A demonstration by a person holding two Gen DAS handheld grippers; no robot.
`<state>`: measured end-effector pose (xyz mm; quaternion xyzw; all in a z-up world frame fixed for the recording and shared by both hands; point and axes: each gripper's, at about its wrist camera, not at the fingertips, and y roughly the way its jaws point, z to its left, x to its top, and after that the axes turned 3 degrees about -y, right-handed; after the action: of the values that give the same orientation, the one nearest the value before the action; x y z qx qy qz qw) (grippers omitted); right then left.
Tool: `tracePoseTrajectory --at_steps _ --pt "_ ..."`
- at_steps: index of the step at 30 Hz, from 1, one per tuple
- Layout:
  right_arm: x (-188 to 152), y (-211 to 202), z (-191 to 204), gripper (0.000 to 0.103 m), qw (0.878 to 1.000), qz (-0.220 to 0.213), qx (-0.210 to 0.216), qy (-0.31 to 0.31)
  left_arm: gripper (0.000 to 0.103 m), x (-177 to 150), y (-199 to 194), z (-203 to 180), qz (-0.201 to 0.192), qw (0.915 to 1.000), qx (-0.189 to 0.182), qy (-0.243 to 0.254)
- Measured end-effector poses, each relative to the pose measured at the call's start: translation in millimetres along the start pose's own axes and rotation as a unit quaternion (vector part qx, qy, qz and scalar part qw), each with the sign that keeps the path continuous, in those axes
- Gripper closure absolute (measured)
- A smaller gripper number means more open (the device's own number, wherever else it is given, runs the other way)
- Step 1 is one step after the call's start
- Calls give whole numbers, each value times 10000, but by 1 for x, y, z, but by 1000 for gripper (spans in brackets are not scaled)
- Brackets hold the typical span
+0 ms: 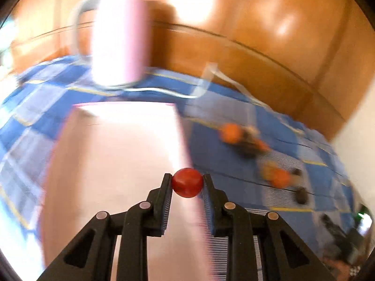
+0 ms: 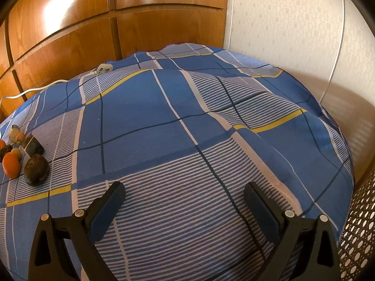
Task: Organize fruits
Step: 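Carry the tomato into the tray and open the left tool, then move the right tool to the dark round fruit and grasp it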
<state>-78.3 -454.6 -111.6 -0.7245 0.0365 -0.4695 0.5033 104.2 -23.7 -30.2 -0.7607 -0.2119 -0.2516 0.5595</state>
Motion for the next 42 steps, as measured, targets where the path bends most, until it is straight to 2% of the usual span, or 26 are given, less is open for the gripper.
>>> tracePoseTrajectory --at_steps 3,7,14,16,18,21,23,25,29,39,40,42 --pt "0 0 0 0 10000 7 -14 2 77 1 7 37 30 9983 560 -178" --pt "0 0 1 0 10000 19 -39 9 77 0 13 72 115 9947 910 -472" --pt "1 1 0 0 10000 76 -53 25 75 -9 4 83 34 9934 970 -616" --pt "1 1 0 0 9999 87 -55 23 60 -12 -4 81 -33 9932 929 -700" --pt "1 2 0 0 9999 90 -65 26 52 -9 -9 80 -156 9928 911 -767" --pt "2 2 0 0 9999 107 -70 36 48 -15 -22 78 -261 9923 932 -777" --pt "2 2 0 0 9999 110 -73 34 41 -20 -31 77 -302 9919 943 -797" --pt "2 3 0 0 9999 121 -75 22 29 -28 -41 77 -370 9911 936 -873" --pt "2 3 0 0 9999 127 -71 14 26 -43 -55 77 -412 9904 912 -956" --pt "1 1 0 1 9999 117 -67 -43 18 -76 -68 77 -397 9877 1171 -958" --pt "2 0 0 1 9999 122 -59 -56 18 -78 -68 76 -385 9876 1186 -953" --pt "3 -1 2 11 9998 134 -11 -117 16 -79 -68 74 -393 9873 1225 -934"
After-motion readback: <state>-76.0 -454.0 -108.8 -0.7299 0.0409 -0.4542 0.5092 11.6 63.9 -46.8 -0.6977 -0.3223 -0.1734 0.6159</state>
